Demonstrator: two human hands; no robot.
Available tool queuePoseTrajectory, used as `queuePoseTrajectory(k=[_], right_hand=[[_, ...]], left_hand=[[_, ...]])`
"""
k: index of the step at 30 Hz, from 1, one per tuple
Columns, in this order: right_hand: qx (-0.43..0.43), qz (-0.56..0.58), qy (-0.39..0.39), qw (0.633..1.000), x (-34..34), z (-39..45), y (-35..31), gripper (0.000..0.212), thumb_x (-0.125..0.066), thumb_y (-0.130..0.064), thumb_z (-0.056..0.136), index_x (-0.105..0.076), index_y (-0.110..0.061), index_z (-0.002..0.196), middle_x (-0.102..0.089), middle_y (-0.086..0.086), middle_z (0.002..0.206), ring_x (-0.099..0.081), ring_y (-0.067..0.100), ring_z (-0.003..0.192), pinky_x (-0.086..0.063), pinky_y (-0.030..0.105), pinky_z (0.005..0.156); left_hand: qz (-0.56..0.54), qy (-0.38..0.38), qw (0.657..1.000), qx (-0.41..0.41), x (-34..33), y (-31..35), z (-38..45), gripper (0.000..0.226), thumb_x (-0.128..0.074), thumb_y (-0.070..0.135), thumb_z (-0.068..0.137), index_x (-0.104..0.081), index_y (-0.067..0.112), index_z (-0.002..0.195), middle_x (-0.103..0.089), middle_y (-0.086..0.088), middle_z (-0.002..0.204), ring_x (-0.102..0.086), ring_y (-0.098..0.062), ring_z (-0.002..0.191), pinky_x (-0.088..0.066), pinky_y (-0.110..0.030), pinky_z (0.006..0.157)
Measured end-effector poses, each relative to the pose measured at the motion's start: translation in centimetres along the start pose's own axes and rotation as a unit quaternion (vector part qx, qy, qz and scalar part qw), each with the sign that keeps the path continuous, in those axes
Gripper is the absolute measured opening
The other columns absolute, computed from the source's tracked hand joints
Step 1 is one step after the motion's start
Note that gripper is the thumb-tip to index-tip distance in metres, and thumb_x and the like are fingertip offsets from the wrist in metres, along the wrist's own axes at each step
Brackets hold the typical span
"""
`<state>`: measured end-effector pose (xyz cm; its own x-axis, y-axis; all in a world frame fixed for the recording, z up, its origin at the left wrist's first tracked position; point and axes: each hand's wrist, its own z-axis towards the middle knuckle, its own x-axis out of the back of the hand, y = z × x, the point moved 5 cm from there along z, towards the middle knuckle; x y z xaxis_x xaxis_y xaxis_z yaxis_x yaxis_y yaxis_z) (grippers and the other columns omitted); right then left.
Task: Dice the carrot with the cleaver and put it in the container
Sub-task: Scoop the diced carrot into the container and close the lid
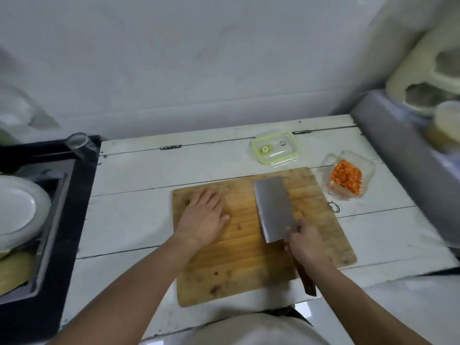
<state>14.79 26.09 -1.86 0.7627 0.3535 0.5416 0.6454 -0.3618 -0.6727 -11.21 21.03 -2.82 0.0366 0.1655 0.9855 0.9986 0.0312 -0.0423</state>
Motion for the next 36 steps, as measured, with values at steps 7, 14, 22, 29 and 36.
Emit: queuePoseTrajectory(k=[7, 14, 22, 29, 36], right_hand=[[0.063, -0.237, 0.011, 0.969, 4.1, 3.2, -0.3, 0.025, -0.047, -0.031, 0.099, -0.064, -0.014, 0.107, -0.065, 0.01, 0.102, -0.062, 0.033, 0.097, -0.046, 0.034, 0.077], [0.148, -0.354, -0.027, 0.923, 5.8, 5.7, -0.6, 0.041, -0.054, -0.015, 0.087, -0.052, -0.019, 0.127, -0.054, 0.009, 0.118, -0.057, 0.032, 0.103, -0.05, 0.038, 0.085], [0.165, -0.194, -0.138, 0.957, 9.3, 9.3, 0.2, 0.061, -0.07, -0.036, 0.088, -0.045, -0.026, 0.143, -0.052, -0.002, 0.129, -0.053, 0.017, 0.118, -0.042, 0.027, 0.1], [0.217, -0.111, -0.07, 0.967, 11.3, 12.1, -4.0, 0.034, -0.061, -0.018, 0.094, -0.06, -0.019, 0.127, -0.062, -0.003, 0.111, -0.06, 0.015, 0.1, -0.046, 0.025, 0.085], [0.03, 0.002, -0.06, 0.998, 9.8, 25.2, -13.7, 0.055, -0.044, -0.009, 0.095, -0.033, -0.011, 0.15, -0.044, 0.012, 0.147, -0.051, 0.031, 0.121, -0.045, 0.032, 0.092]], left_hand=[[-0.02, 0.122, 0.991, 0.045, 1.5, 0.1, -0.5, 0.032, -0.054, 0.03, 0.099, -0.078, 0.009, 0.104, -0.066, -0.01, 0.123, -0.049, -0.034, 0.131, -0.031, -0.05, 0.117], [-0.446, -0.024, 0.855, 0.264, 4.2, 3.7, 14.7, 0.038, -0.052, 0.028, 0.102, -0.063, 0.001, 0.126, -0.064, -0.016, 0.127, -0.059, -0.036, 0.123, -0.048, -0.034, 0.091], [-0.591, -0.073, 0.694, 0.404, 2.6, 4.1, 24.8, 0.045, -0.052, 0.015, 0.1, -0.054, -0.001, 0.141, -0.057, -0.021, 0.142, -0.061, -0.036, 0.125, -0.047, -0.031, 0.068], [-0.348, -0.036, 0.851, 0.391, 5.1, 7.3, 26.3, 0.096, -0.064, 0.059, 0.09, -0.016, 0.014, 0.159, -0.019, -0.015, 0.158, -0.024, -0.036, 0.144, -0.029, -0.046, 0.116], [-0.306, -0.013, 0.882, 0.357, 3.0, 6.9, 27.9, 0.104, -0.075, 0.056, 0.084, -0.014, 0.023, 0.161, -0.031, -0.013, 0.156, -0.026, -0.037, 0.143, -0.034, -0.048, 0.111]])
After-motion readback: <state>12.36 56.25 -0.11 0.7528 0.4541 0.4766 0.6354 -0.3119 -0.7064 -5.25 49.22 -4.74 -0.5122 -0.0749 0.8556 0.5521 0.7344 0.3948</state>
